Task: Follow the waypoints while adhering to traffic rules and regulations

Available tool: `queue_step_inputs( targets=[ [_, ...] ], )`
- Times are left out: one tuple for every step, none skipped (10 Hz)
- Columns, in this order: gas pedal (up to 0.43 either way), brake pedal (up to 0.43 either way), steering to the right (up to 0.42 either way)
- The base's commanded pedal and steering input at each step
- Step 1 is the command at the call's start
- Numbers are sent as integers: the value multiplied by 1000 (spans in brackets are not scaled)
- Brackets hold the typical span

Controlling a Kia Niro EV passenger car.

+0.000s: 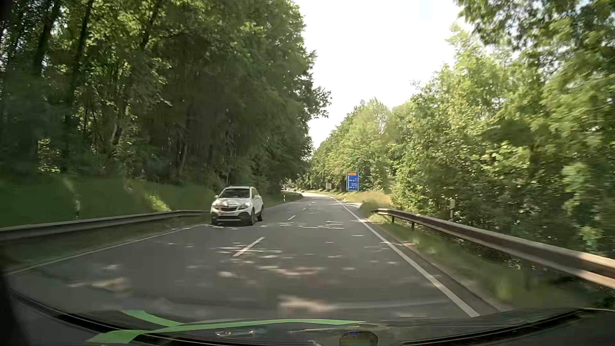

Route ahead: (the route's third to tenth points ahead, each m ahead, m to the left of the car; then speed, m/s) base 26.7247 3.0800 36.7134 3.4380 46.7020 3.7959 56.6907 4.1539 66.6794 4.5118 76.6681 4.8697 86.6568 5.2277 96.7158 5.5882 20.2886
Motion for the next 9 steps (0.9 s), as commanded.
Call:
queue_step_inputs(
  targets=[
    [118, 0, -2],
    [118, 0, -2],
    [118, 0, -3],
    [118, 0, -3],
    [118, 0, -5],
    [118, 0, -6],
    [118, 0, -7],
    [118, 0, -7],
    [118, 0, -7]
  ],
)
